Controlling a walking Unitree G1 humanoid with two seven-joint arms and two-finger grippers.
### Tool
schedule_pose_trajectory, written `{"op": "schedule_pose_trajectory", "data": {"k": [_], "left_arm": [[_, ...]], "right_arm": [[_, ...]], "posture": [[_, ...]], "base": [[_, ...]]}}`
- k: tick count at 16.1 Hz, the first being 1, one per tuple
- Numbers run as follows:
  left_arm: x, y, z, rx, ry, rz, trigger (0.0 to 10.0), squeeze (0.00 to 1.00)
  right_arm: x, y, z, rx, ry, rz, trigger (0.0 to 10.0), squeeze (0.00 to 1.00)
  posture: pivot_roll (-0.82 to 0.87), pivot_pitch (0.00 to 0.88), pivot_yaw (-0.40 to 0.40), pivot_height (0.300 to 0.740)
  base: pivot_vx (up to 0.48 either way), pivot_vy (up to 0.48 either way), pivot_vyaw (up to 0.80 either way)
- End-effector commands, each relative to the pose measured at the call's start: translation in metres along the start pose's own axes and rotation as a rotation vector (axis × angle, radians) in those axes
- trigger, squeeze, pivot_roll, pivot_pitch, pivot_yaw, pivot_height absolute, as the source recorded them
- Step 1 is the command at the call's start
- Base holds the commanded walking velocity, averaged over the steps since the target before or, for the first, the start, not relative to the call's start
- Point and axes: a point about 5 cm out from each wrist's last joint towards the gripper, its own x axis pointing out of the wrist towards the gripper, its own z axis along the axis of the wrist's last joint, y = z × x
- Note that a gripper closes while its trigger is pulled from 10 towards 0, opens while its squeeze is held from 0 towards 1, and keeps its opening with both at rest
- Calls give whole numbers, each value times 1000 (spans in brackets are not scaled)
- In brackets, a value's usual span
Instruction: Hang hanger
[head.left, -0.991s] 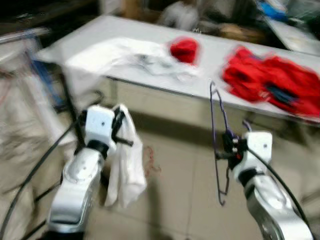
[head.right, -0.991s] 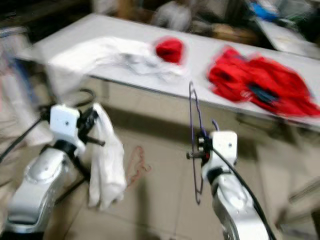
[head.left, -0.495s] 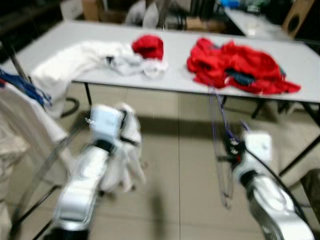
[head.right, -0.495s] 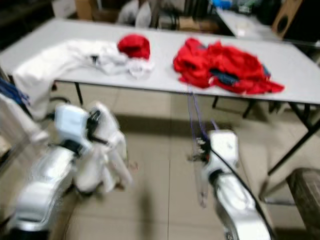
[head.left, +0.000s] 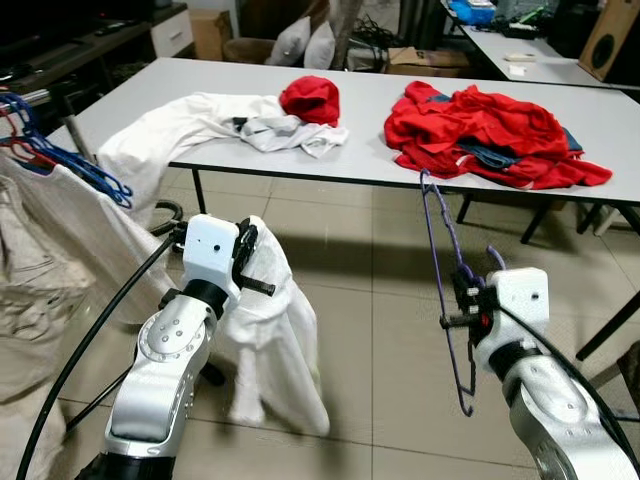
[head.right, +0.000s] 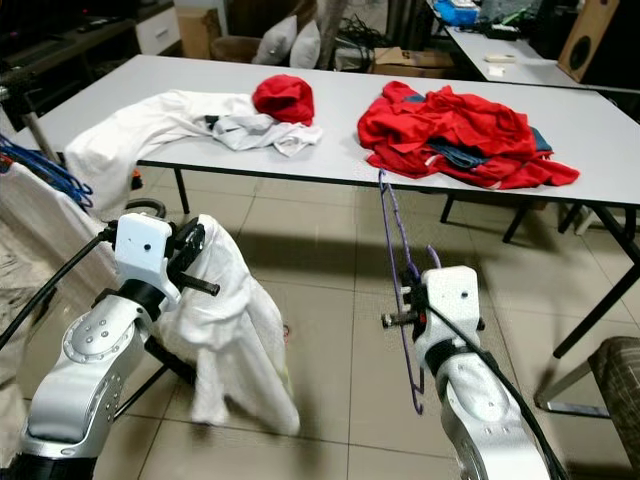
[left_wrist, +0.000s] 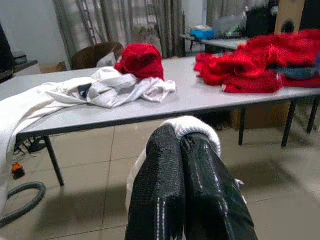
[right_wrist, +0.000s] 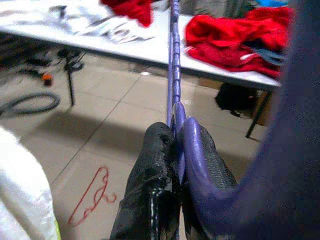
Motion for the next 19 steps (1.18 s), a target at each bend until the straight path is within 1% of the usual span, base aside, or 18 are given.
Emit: {"op": "schedule_pose_trajectory", "data": {"k": [1, 3, 5, 6, 7, 8, 9, 11, 13, 14, 16, 19], "left_arm": [[5, 2, 14, -5, -62, 4, 10000, 0], [8, 1, 16, -8, -78, 3, 10000, 0], [10, 6, 22, 3, -102, 18, 10000, 0], [12, 8, 24, 1, -108, 26, 10000, 0], [13, 9, 27, 3, -116, 36, 10000, 0], [15, 10, 27, 11, -114, 36, 10000, 0], [15, 11, 27, 14, -111, 36, 10000, 0], [17, 9, 32, 15, -124, 18, 10000, 0], [20, 6, 33, 25, -120, 11, 10000, 0], [20, 7, 33, 15, -118, 9, 10000, 0], [19, 4, 30, 7, -111, 9, 10000, 0], [20, 4, 32, 1, -120, 6, 10000, 0]], "right_arm": [[-2, 5, 7, -17, -34, 24, 10000, 0], [-2, 7, 10, -6, -38, 38, 10000, 0], [-2, 11, 14, -32, -53, 79, 10000, 0], [-3, 13, 17, -13, -71, 102, 10000, 0], [-4, 13, 19, -4, -87, 110, 10000, 0], [-5, 12, 14, 6, -77, 92, 10000, 0], [-5, 12, 13, 0, -70, 86, 10000, 0], [-9, 11, 16, 24, -89, 80, 10000, 0], [-10, 8, 8, 14, -65, 66, 10000, 0], [-10, 11, 11, 27, -76, 68, 10000, 0], [-9, 12, 14, 31, -92, 65, 10000, 0], [-7, 16, 16, 38, -94, 86, 10000, 0]], "posture": [[-39, 9, 0, 740], [-45, 18, -28, 740], [-51, 33, -62, 740], [-47, 32, -67, 740], [-38, 24, -59, 740], [-32, 28, -40, 740], [-32, 28, -40, 740], [-14, 32, -28, 740], [-7, 30, -23, 740], [-19, 34, -13, 740], [-17, 35, -24, 740], [-18, 34, -29, 740]], "base": [[0, 0, 0], [296, 0, 0], [324, 0, 0], [330, 0, 0], [326, 0, 0], [326, 0, 0], [326, 0, 0], [326, 0, 0], [324, 0, 0], [322, 0, 0], [322, 0, 0], [322, 0, 0]]}}
